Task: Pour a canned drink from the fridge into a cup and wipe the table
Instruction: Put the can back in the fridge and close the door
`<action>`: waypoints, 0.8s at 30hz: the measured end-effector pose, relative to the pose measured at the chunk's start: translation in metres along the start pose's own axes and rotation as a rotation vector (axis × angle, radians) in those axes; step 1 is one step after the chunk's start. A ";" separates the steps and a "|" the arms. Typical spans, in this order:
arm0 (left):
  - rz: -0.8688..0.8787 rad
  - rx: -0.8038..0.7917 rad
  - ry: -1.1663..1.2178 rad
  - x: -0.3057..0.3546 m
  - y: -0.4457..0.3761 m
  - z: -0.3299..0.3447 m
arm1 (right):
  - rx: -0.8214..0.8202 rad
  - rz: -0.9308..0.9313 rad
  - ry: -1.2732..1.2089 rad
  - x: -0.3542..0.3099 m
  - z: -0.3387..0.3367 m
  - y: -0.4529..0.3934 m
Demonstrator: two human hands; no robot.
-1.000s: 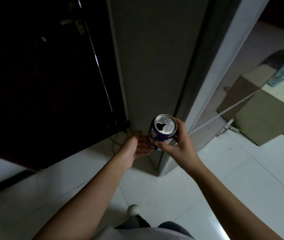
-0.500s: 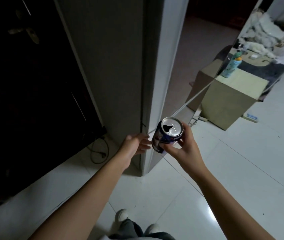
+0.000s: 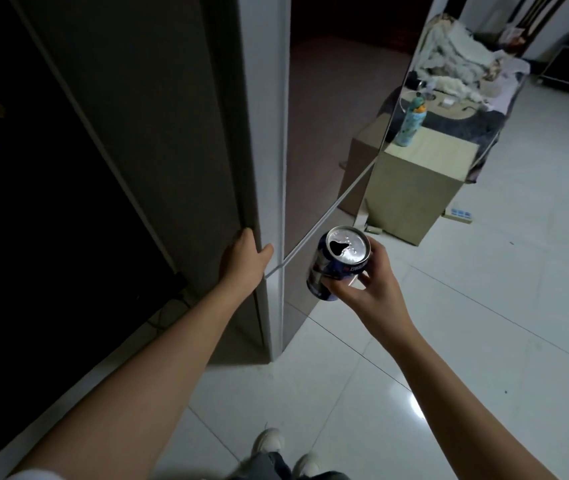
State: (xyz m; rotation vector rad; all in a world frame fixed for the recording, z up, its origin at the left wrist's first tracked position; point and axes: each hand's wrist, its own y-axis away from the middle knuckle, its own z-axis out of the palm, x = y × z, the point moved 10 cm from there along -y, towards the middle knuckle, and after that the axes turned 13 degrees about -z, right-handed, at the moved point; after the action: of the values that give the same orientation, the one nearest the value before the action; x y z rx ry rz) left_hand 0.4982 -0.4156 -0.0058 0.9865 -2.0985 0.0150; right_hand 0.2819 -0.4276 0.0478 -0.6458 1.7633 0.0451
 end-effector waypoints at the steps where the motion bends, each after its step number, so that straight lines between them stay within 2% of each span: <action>1: 0.001 0.010 0.002 0.001 -0.001 -0.001 | 0.007 0.006 -0.001 0.001 0.000 0.000; 8: 0.078 0.150 -0.058 0.006 -0.003 -0.005 | 0.073 0.053 -0.004 0.012 -0.007 0.008; 18: 0.068 0.183 -0.003 0.007 0.004 -0.005 | 0.092 0.068 -0.008 0.018 -0.028 0.017; 24: 0.113 0.144 -0.051 0.024 0.043 0.031 | 0.066 0.046 -0.018 0.017 -0.053 0.018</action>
State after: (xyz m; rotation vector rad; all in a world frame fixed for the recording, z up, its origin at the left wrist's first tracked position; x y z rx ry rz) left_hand 0.4409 -0.4111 0.0025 0.9594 -2.2229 0.2020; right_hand 0.2247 -0.4385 0.0428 -0.5559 1.7552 0.0238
